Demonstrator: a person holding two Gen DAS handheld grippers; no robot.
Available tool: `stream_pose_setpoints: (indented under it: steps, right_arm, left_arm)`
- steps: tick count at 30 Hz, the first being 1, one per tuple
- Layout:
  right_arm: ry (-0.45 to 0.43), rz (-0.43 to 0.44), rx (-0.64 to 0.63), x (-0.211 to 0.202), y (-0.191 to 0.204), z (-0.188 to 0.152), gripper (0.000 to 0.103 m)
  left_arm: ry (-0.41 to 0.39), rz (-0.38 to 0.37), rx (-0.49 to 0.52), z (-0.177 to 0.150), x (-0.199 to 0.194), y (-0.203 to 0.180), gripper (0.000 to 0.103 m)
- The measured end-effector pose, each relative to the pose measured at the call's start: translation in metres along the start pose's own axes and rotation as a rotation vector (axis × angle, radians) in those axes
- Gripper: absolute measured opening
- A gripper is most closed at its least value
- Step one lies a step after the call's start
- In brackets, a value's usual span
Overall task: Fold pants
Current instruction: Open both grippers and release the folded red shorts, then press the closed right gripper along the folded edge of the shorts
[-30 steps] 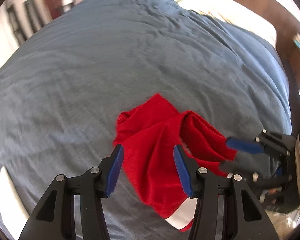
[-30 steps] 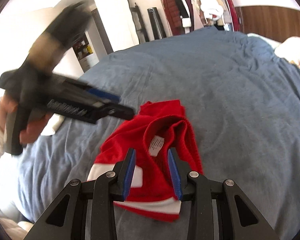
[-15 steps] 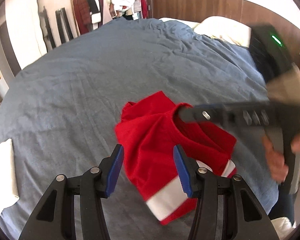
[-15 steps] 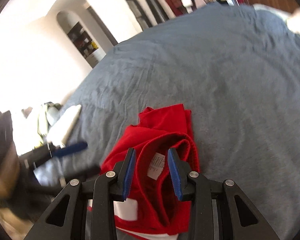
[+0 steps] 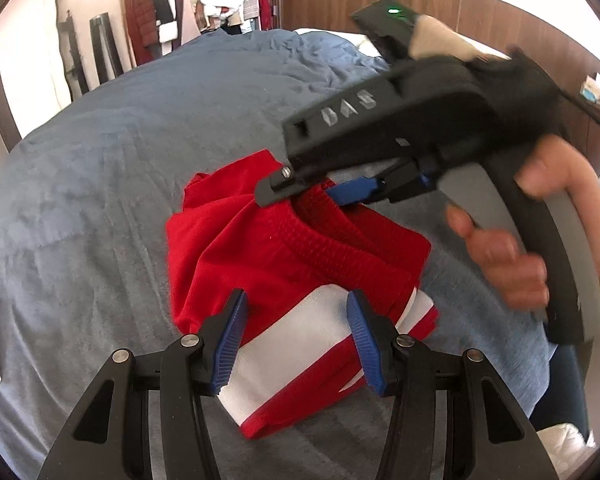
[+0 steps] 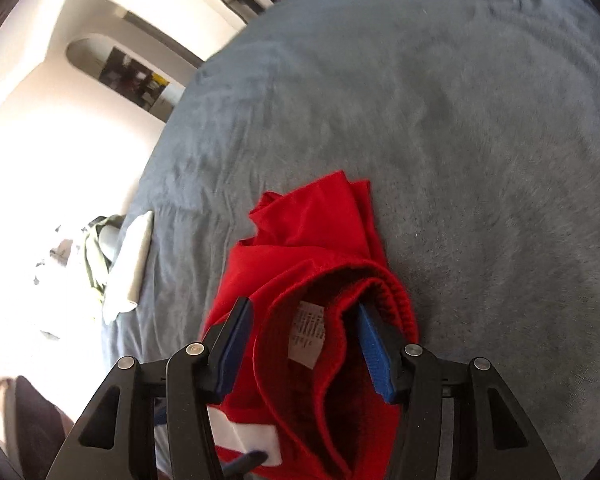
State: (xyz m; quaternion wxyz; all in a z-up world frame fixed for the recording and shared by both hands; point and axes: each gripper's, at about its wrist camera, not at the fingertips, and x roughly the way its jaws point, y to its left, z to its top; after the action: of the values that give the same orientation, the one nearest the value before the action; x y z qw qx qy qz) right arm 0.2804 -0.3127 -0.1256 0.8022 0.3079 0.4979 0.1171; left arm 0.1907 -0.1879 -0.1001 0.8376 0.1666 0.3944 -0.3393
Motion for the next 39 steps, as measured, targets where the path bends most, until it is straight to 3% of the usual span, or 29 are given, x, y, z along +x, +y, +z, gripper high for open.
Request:
stream_pose_setpoints:
  steps: [8, 10, 12, 13, 17, 22, 24, 28, 32, 39]
  right_arm:
    - [0.026, -0.039, 0.102, 0.021, -0.007, 0.017, 0.052]
    - [0.018, -0.052, 0.103, 0.021, -0.007, 0.015, 0.045]
    - [0.01, -0.072, 0.083, 0.019, -0.006, 0.012, 0.025]
    - [0.008, -0.073, 0.077, 0.017, -0.007, 0.011, 0.02]
    - [-0.041, -0.029, 0.05, -0.006, -0.011, 0.003, 0.014]
    - [-0.106, -0.016, 0.039, -0.03, -0.021, -0.007, 0.014]
    - [-0.1, -0.06, 0.062, -0.026, -0.031, -0.008, 0.014]
    - [-0.067, -0.058, 0.093, -0.02, -0.037, -0.01, 0.018]
    - [-0.141, -0.159, 0.037, -0.046, -0.025, -0.022, 0.048]
    - [-0.108, -0.114, -0.051, -0.067, -0.006, -0.06, 0.049]
  left_arm:
    - [0.026, -0.005, 0.038, -0.016, 0.005, -0.003, 0.05]
    - [0.033, -0.009, 0.041, -0.02, 0.005, -0.003, 0.05]
    - [0.037, -0.012, 0.035, -0.023, 0.005, -0.001, 0.05]
    - [0.04, -0.011, 0.029, -0.024, 0.005, 0.001, 0.05]
    - [0.041, -0.009, 0.027, -0.026, 0.005, 0.002, 0.05]
    - [0.048, -0.013, 0.035, -0.029, 0.003, -0.002, 0.05]
    - [0.053, -0.004, 0.038, -0.03, 0.002, -0.004, 0.05]
    - [0.054, 0.003, 0.04, -0.032, 0.0, -0.007, 0.051]
    - [0.055, 0.009, 0.038, -0.034, -0.005, -0.007, 0.051]
    - [0.031, 0.033, 0.007, -0.04, -0.021, -0.007, 0.051]
